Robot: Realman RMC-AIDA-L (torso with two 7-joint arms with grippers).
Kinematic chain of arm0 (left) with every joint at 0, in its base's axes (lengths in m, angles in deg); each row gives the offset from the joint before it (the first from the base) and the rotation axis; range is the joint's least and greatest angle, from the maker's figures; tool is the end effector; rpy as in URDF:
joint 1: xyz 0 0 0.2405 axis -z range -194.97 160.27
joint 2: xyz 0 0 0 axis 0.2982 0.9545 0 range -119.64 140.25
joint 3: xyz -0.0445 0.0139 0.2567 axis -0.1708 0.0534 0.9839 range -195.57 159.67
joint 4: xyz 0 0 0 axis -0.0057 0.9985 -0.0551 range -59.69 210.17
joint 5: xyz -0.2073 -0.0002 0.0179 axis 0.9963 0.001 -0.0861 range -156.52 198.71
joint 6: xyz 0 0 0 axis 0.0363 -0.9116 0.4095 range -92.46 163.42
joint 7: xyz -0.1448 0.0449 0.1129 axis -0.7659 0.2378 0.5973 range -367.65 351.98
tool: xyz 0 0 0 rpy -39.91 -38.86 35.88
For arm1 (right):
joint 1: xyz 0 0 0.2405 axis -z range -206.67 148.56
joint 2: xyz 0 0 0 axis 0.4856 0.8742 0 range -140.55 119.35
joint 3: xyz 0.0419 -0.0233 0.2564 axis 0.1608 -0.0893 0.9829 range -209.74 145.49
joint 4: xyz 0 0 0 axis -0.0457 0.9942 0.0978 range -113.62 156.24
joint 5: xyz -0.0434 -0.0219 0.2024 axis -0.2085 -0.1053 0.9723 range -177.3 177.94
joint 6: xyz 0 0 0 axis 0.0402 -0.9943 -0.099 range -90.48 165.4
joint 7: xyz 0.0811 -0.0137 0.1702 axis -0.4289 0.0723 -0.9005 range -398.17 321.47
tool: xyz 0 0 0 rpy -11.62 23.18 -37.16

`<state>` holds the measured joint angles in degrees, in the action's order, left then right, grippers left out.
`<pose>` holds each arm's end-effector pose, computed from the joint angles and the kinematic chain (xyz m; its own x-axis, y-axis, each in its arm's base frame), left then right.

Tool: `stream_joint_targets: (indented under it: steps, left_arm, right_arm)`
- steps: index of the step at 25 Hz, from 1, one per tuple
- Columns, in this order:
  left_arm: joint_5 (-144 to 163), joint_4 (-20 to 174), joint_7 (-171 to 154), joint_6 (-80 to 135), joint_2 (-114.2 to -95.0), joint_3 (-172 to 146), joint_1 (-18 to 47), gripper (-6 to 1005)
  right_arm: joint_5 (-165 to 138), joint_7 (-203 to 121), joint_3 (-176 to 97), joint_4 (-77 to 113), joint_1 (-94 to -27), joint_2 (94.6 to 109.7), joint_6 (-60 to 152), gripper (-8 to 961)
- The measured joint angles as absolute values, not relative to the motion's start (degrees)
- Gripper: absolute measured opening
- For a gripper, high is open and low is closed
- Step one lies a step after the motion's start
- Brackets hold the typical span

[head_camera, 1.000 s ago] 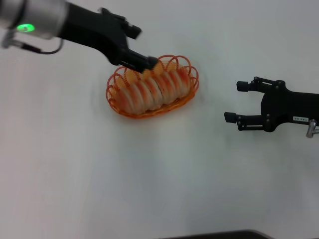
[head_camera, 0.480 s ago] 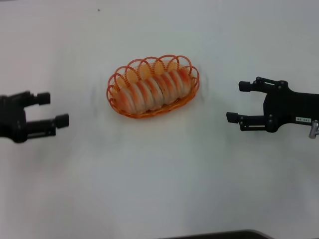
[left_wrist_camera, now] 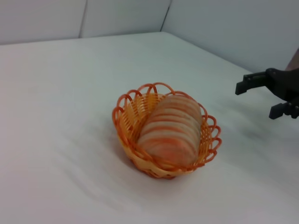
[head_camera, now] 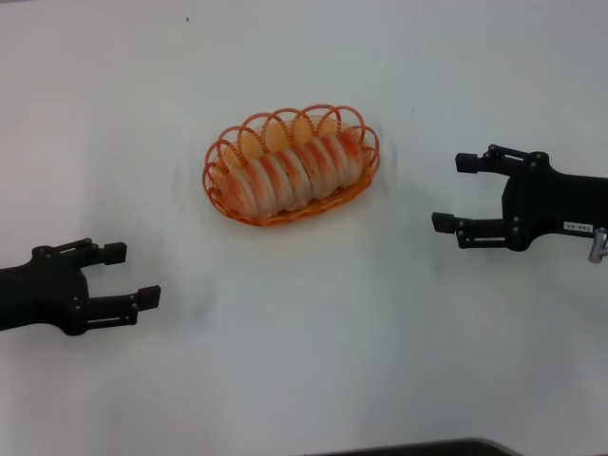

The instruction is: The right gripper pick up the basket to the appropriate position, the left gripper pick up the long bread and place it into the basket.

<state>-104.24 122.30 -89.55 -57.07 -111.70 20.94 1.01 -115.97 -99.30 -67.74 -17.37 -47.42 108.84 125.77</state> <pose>-0.3113 0.2772 -0.0468 0.7882 0.4994 0.3597 0.5734 -0.8082 -0.1344 0.3207 0.2935 -0.0330 0.8665 -0.2413 -0.4369 -0.4068 -0.8486 -0.3383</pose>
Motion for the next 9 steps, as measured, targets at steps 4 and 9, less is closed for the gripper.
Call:
stream_joint_targets:
  steps: [4, 9]
  left_arm:
    - [-103.93, 122.37, -89.49, -57.18, -111.75, 20.57, 1.24, 871]
    - [-103.74, 122.35, -89.46, -57.54, -111.69, 20.45, 1.35, 871]
  right_arm:
    - [-115.96, -99.27, -67.54, -17.36, -47.43, 108.84, 125.76, 920]
    - [-115.95, -99.26, -66.25, -17.37, -47.4, 108.84, 125.72, 920]
